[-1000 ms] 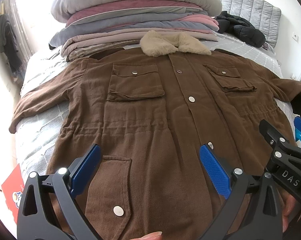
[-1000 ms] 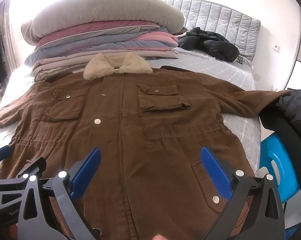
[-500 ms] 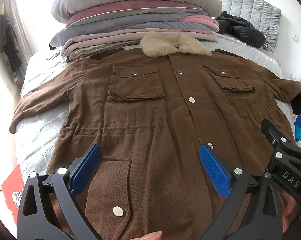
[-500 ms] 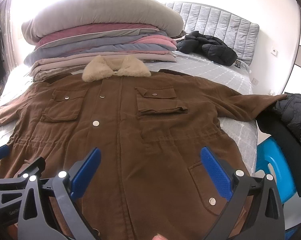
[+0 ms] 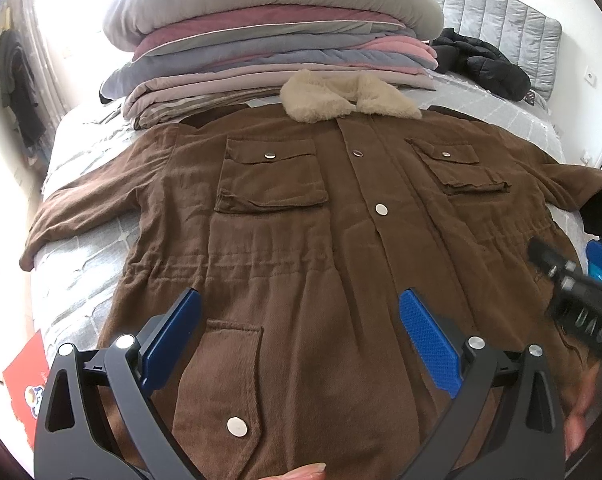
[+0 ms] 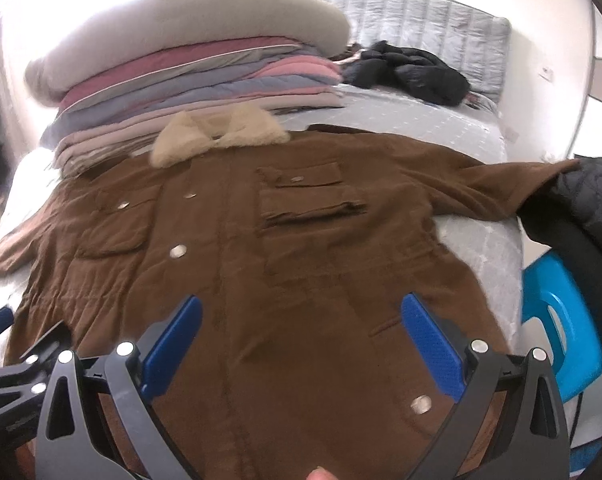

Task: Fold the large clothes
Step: 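Reach the right gripper to the jacket sleeve cuff and close on it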

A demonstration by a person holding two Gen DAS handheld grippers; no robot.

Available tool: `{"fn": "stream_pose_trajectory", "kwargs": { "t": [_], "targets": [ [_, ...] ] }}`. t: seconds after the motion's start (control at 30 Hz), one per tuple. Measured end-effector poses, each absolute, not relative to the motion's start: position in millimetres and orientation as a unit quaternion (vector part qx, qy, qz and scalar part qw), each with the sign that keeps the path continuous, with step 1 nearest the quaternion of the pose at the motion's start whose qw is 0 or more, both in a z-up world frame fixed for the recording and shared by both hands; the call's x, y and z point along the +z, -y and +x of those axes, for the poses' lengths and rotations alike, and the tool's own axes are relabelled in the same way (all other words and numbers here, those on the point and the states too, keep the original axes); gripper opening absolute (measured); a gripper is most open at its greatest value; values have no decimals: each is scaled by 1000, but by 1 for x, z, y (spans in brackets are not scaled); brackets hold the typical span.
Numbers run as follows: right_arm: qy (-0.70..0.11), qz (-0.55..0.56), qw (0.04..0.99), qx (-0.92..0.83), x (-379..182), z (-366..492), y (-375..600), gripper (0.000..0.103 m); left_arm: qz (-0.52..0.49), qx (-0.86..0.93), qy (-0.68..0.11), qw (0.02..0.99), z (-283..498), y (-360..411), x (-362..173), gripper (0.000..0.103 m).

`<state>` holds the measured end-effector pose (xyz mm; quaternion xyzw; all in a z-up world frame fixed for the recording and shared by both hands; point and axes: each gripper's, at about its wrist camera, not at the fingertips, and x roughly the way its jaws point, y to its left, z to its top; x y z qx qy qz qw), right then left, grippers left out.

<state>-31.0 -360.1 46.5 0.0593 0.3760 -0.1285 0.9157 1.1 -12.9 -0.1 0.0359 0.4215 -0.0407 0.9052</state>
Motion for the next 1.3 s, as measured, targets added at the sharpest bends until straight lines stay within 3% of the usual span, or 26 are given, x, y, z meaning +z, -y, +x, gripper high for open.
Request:
{"fn": "stream_pose_trajectory", "kwargs": {
  "t": [0.4,0.57,0.7,0.9,1.03,1.07,1.3],
  "targets": [
    [-381,355,838,-162,28,-26,603,96,12,-46,-437,898,11,1,-1,96],
    [-338,392,826,-224,25,-17,679,94,12,-50,-458,888,20,1,-12,96],
    [-309,421,816,-247,11,8,708,86,17,-55,-469,881,25,4,-20,96],
    [-262,462,796,-292,-17,47,742,57,12,-66,-490,869,35,3,-28,96],
    [-215,463,800,-316,-14,60,751,16,8,-65,-499,864,40,-2,-33,96],
    [-207,460,803,-317,-12,63,752,11,8,-64,-501,863,41,-3,-34,96],
    [-154,343,888,-264,53,92,707,6,-15,-52,-518,854,50,-18,-41,96]
  ]
}}
